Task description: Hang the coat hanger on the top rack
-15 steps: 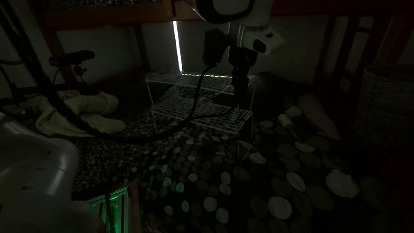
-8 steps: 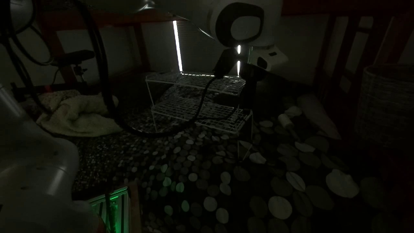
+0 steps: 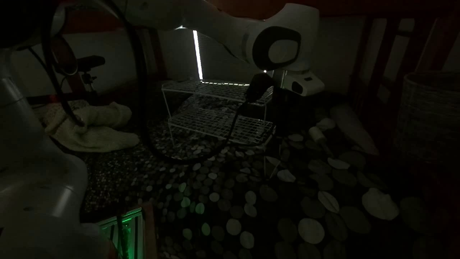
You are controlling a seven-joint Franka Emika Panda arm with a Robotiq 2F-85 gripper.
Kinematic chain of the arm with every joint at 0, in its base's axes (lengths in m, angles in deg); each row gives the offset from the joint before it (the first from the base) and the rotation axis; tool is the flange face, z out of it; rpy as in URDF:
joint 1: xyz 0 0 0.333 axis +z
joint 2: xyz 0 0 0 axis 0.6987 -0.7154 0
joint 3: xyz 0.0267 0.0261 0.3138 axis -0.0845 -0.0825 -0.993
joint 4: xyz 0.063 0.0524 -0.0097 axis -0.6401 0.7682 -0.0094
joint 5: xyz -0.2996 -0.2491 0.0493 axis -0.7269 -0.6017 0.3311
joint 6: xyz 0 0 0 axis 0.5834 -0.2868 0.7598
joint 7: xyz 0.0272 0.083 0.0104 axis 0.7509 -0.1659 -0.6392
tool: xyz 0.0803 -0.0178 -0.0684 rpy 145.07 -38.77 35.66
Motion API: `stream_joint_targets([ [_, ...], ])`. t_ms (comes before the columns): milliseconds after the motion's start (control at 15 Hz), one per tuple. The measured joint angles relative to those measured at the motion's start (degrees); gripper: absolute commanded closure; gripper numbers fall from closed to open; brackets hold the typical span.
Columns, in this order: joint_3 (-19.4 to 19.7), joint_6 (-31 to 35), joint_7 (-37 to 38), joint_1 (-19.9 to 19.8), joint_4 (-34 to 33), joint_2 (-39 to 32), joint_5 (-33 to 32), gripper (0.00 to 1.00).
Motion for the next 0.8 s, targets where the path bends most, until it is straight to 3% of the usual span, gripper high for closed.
stream_joint_targets([
  [333,0.0,-1.9,3.2,0.1,-1.1,-1.2,-0.7,0.00],
  [800,0.3,-6.2,17.9,3.2,-9.7,-13.9,-5.4,0.00],
])
